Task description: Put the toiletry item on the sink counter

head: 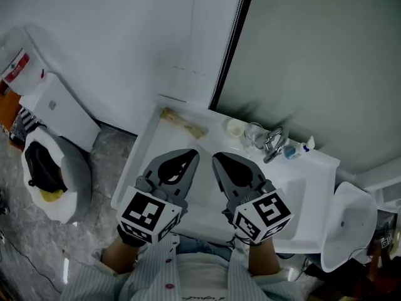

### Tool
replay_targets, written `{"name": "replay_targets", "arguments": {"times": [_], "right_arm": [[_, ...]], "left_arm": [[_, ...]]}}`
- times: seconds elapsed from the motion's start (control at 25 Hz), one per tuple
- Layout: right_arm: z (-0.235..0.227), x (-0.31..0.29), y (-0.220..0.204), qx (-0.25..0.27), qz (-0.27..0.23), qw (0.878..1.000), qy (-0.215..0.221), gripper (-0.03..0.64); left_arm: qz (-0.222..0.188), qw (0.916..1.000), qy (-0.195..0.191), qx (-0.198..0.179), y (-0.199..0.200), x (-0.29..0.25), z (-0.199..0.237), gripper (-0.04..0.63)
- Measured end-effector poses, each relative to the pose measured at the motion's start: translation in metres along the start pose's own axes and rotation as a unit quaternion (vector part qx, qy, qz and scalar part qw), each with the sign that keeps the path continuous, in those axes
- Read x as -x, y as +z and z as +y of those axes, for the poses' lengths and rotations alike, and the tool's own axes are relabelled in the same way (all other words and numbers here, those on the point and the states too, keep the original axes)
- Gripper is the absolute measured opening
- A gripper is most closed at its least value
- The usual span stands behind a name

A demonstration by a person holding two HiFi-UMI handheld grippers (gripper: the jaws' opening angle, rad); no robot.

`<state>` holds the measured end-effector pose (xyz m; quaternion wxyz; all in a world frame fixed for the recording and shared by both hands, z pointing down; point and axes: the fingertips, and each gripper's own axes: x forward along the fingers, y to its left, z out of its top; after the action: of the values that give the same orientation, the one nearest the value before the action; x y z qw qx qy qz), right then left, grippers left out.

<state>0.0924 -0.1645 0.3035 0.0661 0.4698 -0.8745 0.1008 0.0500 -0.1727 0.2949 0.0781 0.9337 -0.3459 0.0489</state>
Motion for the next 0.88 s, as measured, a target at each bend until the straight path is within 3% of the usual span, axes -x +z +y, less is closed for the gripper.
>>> {"name": "replay_targets", "arguments": {"times": [0.32,0.88], "right_arm": [[0.007,0.033,-0.002,0.019,-0.006,1.000,0.001,0.011],[0.004,0.053,-0.016,0.012,0.001,1.000,0.016,0.009]], "left_arm": [[-0.031,0.9987,-0.039,-0.009,0.014,0.006,-0.041,0.017],[-0.035,0.9982,-0.040,-0.029,0.012,0.009,-0.062,0.017]]}}
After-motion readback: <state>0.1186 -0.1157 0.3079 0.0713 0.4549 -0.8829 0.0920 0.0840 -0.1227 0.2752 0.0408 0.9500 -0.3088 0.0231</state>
